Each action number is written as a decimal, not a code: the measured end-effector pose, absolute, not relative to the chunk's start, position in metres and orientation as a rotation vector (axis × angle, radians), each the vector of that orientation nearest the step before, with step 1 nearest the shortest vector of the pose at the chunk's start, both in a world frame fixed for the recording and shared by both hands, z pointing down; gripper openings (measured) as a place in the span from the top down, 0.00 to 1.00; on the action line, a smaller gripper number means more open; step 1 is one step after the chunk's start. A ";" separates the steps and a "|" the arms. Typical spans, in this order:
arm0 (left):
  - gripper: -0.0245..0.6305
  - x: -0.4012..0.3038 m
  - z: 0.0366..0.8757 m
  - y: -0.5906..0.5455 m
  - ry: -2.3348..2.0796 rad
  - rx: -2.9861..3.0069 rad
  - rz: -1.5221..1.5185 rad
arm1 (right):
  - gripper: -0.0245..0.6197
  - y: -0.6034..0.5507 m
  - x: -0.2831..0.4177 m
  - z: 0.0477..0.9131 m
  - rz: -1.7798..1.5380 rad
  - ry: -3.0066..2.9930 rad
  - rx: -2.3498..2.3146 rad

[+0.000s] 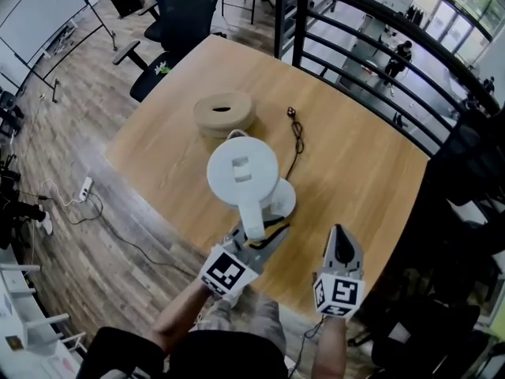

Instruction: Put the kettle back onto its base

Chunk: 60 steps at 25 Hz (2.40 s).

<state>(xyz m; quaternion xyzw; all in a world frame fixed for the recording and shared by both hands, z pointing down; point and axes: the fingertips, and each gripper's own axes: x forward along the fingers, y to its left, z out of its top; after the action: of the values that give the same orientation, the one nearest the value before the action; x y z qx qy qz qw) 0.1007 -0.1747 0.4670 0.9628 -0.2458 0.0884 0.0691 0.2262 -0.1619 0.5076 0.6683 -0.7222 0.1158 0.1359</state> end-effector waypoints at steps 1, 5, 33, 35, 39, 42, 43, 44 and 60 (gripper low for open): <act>0.88 0.105 0.471 -0.177 -0.736 2.896 0.267 | 0.96 -0.163 0.230 0.514 0.349 -2.082 1.928; 0.88 0.116 0.483 -0.184 -0.721 2.888 0.263 | 0.96 -0.172 0.239 0.523 0.360 -2.077 1.917; 0.88 0.157 0.526 -0.183 -0.630 2.898 0.298 | 0.96 -0.178 0.263 0.552 0.420 -2.075 1.928; 0.88 0.159 0.529 -0.183 -0.629 2.903 0.305 | 0.96 -0.174 0.265 0.558 0.434 -2.066 1.918; 0.88 0.159 0.535 -0.182 -0.629 2.910 0.325 | 0.96 -0.176 0.266 0.560 0.433 -2.075 1.925; 0.88 0.162 0.538 -0.179 -0.619 2.938 0.343 | 0.96 -0.177 0.266 0.561 0.455 -2.061 1.917; 0.88 0.162 0.539 -0.178 -0.620 2.948 0.345 | 0.96 -0.177 0.266 0.563 0.460 -2.055 1.908; 0.88 0.162 0.539 -0.177 -0.625 2.955 0.343 | 0.96 -0.177 0.265 0.564 0.461 -2.055 1.900; 0.87 0.157 0.547 -0.172 -0.698 3.016 0.303 | 0.96 -0.179 0.259 0.576 0.460 -2.087 1.896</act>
<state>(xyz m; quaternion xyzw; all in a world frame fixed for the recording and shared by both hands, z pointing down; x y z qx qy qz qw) 0.1573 -0.1724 0.5466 0.9695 -0.2244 0.0972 0.0153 0.2594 -0.1793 0.5756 0.6569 -0.7232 0.1594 0.1417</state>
